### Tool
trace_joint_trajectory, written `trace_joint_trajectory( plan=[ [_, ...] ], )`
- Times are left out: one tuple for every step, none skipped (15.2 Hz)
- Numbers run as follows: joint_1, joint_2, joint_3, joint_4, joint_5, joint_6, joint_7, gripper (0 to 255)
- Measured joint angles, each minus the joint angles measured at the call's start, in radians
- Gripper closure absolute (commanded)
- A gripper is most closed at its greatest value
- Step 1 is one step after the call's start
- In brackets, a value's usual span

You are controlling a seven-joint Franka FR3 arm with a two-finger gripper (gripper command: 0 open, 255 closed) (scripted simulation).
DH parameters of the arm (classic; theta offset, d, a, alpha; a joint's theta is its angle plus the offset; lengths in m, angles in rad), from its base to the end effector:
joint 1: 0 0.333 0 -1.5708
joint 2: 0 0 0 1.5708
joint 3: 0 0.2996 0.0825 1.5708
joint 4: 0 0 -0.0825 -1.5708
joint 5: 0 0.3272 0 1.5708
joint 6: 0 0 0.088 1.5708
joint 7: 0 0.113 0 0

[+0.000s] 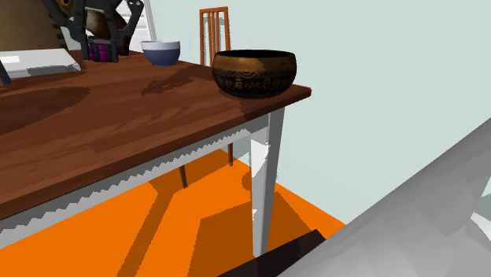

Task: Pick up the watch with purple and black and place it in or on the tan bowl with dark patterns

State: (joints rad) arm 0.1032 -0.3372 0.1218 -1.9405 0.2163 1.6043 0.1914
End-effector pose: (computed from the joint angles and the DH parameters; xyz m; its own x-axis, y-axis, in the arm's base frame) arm 0.3804 0.1196 0.6024 0.9991 0.0224 -0.0351 0.0161 -0.9850 -0.1715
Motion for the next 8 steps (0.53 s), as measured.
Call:
trace_joint_trajectory(
  plan=[
    [0.001,0.003,0.001,0.018,0.000,-0.014,0.005,255],
    [0.000,0.007,0.000,0.034,-0.001,-0.026,0.005,255],
    [-0.001,0.012,-0.001,0.052,-0.002,-0.039,0.007,255],
    [0.000,0.015,-0.001,0.069,-0.002,-0.053,0.011,255],
    [0.000,0.018,-0.001,0.085,-0.003,-0.066,0.014,255],
    [0.000,0.023,-0.002,0.103,-0.003,-0.079,0.016,255],
    [0.000,0.027,-0.002,0.118,-0.003,-0.090,0.019,255],
    [0.000,0.032,-0.002,0.139,-0.004,-0.106,0.022,255]
  ],
)
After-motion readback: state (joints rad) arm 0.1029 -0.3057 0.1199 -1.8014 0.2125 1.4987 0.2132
